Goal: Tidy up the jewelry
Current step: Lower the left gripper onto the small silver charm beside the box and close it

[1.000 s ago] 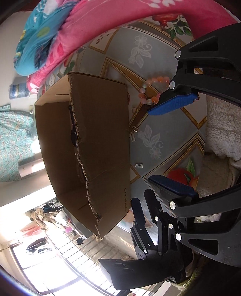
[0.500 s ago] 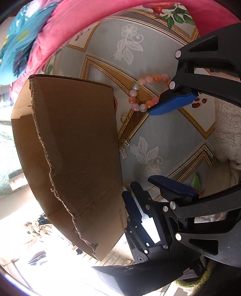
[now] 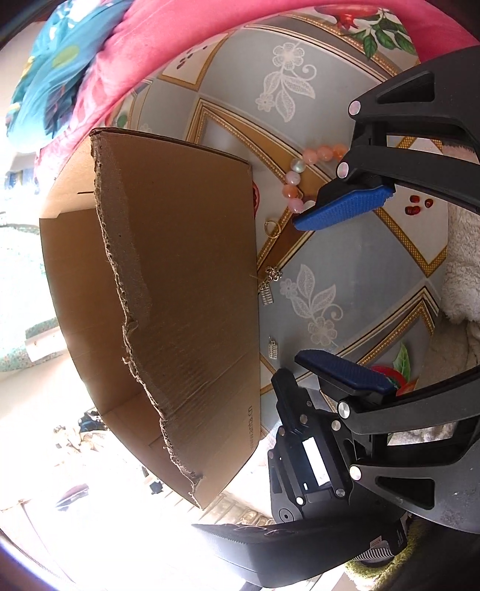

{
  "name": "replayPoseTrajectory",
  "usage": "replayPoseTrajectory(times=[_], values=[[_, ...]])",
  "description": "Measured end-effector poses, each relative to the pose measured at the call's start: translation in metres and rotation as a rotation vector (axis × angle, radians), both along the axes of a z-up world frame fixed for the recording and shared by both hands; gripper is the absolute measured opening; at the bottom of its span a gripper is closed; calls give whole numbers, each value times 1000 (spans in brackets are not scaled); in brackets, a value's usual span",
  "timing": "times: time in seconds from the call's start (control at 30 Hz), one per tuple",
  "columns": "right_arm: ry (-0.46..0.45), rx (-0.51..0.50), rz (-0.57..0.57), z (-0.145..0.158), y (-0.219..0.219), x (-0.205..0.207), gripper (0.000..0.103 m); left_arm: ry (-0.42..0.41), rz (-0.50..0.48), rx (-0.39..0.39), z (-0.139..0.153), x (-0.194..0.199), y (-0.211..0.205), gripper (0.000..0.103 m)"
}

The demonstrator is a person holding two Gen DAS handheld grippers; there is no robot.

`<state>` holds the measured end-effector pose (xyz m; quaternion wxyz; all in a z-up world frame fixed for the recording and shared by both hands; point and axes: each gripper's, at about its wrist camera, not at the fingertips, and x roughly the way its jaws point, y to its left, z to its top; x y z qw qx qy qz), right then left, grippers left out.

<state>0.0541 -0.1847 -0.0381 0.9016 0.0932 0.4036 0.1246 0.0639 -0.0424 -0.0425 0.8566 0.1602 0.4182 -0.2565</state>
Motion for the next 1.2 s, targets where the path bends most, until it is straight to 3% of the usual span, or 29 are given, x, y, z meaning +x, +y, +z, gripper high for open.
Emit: replayPoseTrajectory(times=[0.13, 0.23, 0.33, 0.57, 0.77, 1.2], values=[[-2, 3, 8, 1, 2, -1, 64, 39, 10, -26, 2, -4, 11, 0], [1, 14, 4, 3, -1, 3, 64, -13, -23, -57, 10, -7, 10, 1], [8, 28, -2, 0, -4, 5, 64, -61, -81, -49, 11, -7, -1, 14], [2, 38, -17, 2, -7, -1, 64, -97, -146, -30, 4, 7, -29, 14], [3, 41, -14, 3, -8, -1, 64, -91, -179, -6, -5, 9, -27, 14], [20, 51, -11, 1, -9, 10, 64, 11, -173, -40, -2, -16, -17, 10]])
